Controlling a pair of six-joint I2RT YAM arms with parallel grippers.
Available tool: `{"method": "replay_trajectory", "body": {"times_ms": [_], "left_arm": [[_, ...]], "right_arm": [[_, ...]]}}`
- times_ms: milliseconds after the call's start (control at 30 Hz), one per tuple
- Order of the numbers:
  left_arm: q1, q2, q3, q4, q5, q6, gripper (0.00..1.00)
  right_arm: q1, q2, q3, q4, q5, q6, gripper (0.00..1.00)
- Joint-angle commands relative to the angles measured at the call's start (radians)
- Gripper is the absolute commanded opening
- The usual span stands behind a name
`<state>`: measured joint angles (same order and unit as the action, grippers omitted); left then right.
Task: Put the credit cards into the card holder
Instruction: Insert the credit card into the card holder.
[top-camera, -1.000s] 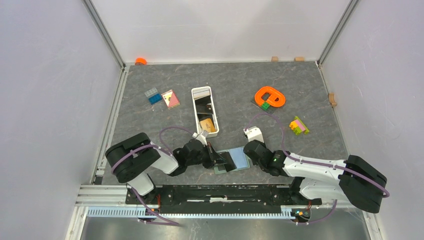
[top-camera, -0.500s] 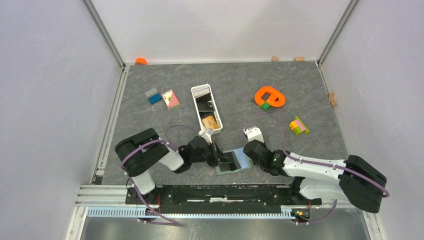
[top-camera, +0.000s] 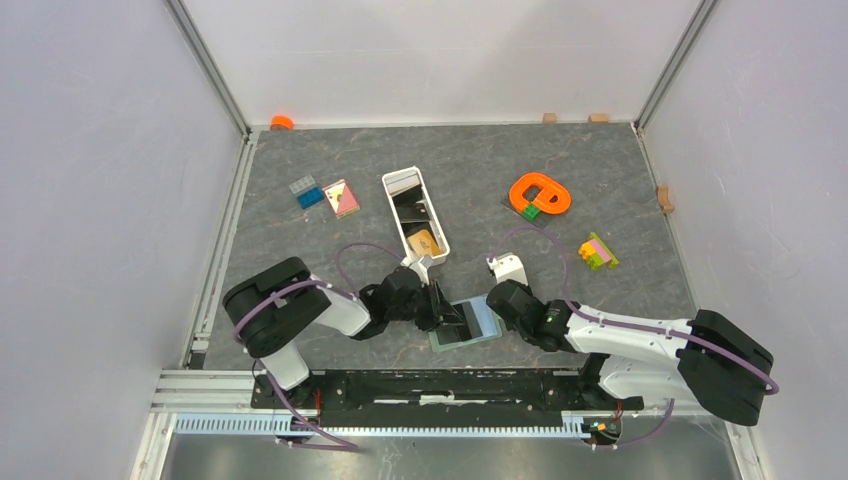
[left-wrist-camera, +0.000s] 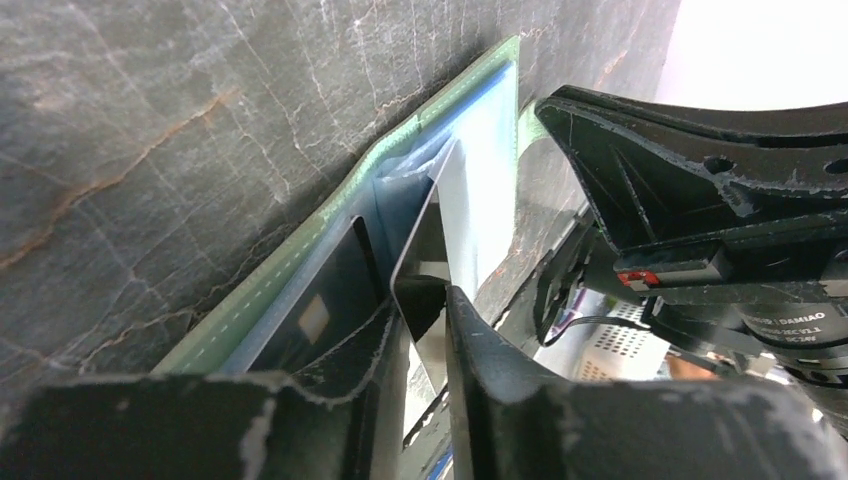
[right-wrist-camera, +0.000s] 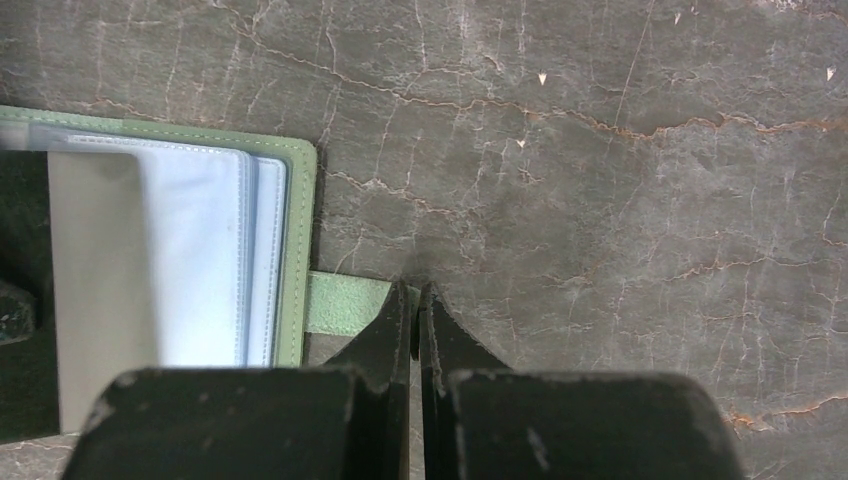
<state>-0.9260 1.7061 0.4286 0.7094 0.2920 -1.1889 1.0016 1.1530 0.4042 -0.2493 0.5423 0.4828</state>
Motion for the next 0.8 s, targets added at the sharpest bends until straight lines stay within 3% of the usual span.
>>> {"method": "replay_trajectory", "body": {"times_ms": [0,333,767], "left_arm": [[0.001,-0.07,0.027,-0.235,-0.05,0.12,0.3],[0.0,-0.223,0.061,-0.49,-0.127,0.213,0.49],[-0.037,-0.278,0.078,-0.448,-0.106,0.223,0.49]], "right_arm": [[0.005,-0.012,0.036,-0.003,0.017,0.017,0.0],[0.005,-0.02,0.036,-0.009,0.027,0.019,0.0],[0.005,-0.026,0.029,0.002,0.022,0.019,0.0]]}}
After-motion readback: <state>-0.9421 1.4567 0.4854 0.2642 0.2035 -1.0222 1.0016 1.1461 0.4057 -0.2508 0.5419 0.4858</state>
